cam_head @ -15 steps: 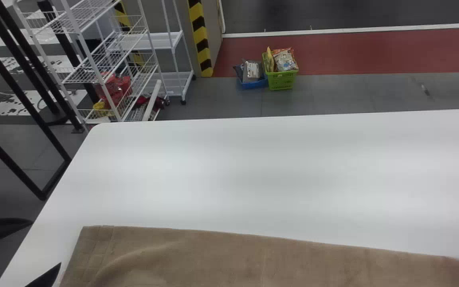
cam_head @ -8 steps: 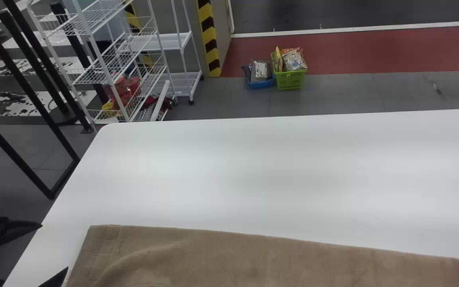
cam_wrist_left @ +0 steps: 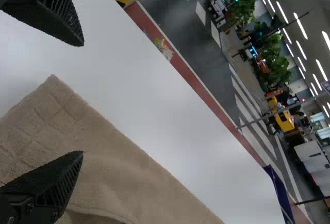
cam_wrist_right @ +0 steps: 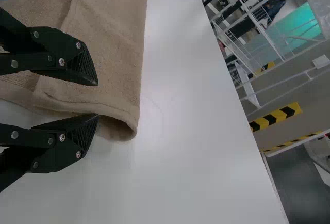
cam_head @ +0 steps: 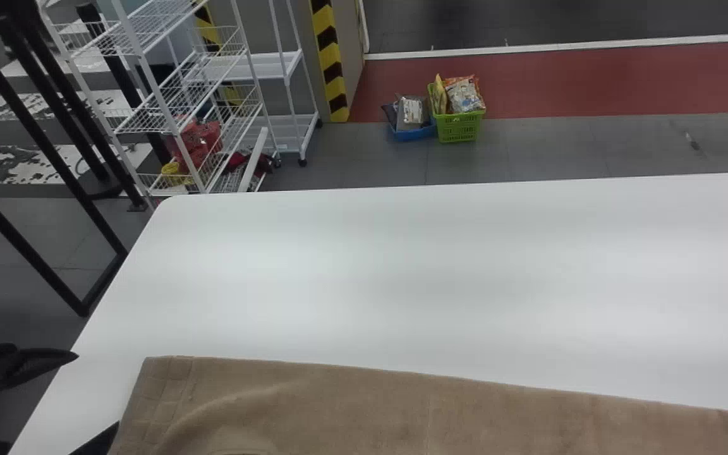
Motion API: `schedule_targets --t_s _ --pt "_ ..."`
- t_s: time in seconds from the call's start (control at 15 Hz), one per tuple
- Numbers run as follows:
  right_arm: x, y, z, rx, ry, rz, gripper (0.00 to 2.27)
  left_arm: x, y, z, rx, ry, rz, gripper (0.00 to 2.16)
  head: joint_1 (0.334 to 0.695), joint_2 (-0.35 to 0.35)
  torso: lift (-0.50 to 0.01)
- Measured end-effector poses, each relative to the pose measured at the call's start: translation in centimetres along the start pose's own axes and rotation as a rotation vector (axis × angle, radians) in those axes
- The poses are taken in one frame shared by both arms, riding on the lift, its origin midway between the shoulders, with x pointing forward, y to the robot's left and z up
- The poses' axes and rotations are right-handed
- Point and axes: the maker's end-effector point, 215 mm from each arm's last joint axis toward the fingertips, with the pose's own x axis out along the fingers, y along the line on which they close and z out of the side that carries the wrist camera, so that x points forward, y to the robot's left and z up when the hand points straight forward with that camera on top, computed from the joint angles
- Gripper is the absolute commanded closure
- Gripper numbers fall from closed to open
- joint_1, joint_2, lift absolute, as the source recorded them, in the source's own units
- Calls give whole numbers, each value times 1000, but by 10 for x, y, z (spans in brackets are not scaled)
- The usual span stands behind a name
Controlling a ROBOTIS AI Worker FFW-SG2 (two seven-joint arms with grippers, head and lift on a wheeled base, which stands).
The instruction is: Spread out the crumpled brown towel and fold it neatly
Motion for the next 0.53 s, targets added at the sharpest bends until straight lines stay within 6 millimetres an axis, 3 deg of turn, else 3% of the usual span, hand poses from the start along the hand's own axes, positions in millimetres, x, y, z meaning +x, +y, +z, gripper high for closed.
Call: schedule_targets --t_s 0.27,0.53 --pt "6 3 -7 -2 28 4 772 0 -1 -2 -5 0 -2 63 695 230 -128" --pt "-4 -2 -5 -6 21 -18 772 -1 0 -2 -5 3 0 63 695 218 -128"
